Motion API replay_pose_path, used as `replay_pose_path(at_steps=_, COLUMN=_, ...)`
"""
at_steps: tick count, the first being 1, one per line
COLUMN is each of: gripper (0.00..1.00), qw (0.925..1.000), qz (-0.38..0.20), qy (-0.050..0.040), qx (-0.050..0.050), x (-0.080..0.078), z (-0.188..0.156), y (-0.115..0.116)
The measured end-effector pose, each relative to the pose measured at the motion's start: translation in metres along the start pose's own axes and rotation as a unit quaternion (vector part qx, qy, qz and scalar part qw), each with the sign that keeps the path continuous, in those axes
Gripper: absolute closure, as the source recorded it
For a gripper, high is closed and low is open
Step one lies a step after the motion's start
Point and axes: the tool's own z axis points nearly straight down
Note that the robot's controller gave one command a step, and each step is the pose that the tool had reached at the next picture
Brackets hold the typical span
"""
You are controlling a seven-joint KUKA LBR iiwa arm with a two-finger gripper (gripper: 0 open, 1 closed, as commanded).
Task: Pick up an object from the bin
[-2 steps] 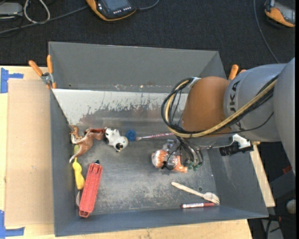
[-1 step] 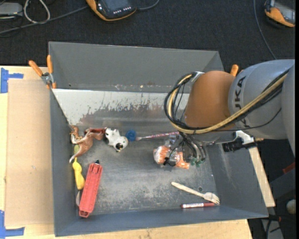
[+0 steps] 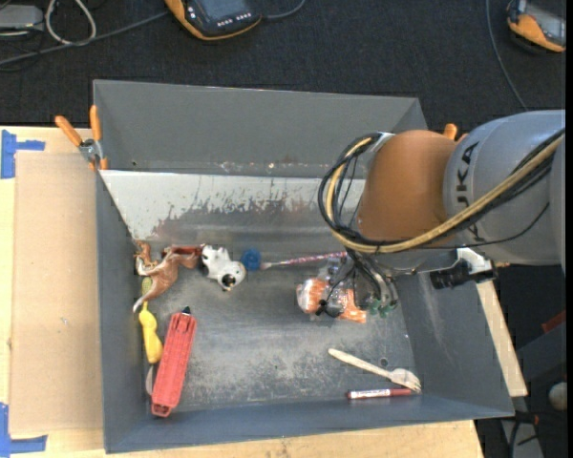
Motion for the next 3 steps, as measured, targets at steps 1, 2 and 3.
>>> replay_pose_path(at_steps=1, gripper=1.0, qw=1.0, qz=-0.001, qy=0.0008, qx=0.0, x=0.0, z=-0.034, y=0.0)
replay_pose_path(at_steps=2, gripper=1.0, qw=1.0, qz=-0.001, qy=-0.0014, qx=0.0, x=0.0, z=-0.069, y=0.0)
replay_pose_path(at_steps=3, gripper=1.0, qw=1.0, qz=-0.001, qy=-0.0016, qx=-0.001, x=0.0, z=-0.087, y=0.0)
